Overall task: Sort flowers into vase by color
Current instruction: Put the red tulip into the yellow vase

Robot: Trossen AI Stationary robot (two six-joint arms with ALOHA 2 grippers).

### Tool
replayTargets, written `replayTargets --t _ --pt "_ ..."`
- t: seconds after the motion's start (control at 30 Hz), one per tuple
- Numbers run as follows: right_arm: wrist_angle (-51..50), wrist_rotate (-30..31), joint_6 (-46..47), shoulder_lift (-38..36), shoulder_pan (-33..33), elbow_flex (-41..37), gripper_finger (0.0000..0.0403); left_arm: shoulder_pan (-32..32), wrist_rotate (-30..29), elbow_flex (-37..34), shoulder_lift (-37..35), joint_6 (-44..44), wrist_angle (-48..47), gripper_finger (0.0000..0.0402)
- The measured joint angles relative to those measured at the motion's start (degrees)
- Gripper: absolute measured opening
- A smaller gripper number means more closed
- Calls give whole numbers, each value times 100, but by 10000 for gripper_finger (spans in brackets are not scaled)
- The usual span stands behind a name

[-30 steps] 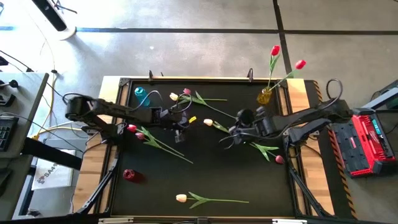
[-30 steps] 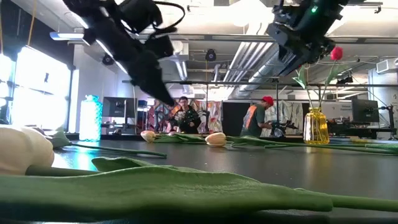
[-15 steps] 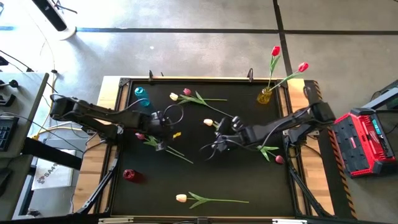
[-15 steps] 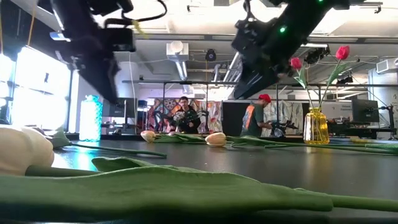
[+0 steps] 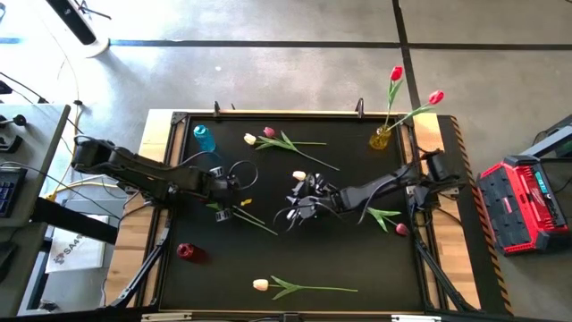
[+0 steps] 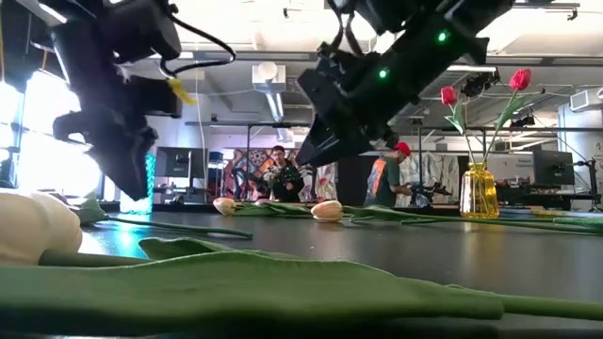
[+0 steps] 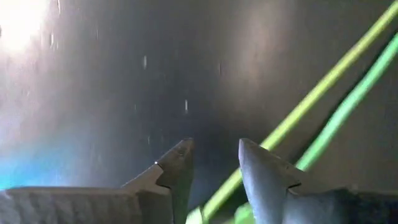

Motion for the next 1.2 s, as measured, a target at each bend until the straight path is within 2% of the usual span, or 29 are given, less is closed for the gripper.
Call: replayTargets --t 0.13,0.37,0.47,0.67,0.83,0.97,1.1,1.2 --pt "163 -146 -27 213 -2 -2 128 163 447 -218 64 313 484 130" --pt "165 -238 23 227 13 -2 128 218 1114 -343 191 823 402 127" --pt "199 -236 70 227 11 -2 128 216 1174 -369 252 924 436 127" --pt "241 -218 124 227 11 -2 128 209 941 -344 512 918 482 113" --pt "249 -201 261 227 24 -2 128 160 803 -319 572 903 587 55" --pt "261 -199 459 227 44 -2 128 -24 460 -166 605 939 506 7" --pt "248 -167 495 227 105 -2 128 -341 -93 -52 618 1677 760 7" --pt "-180 52 621 218 148 2 128 -570 -619 -52 620 2402 1240 2"
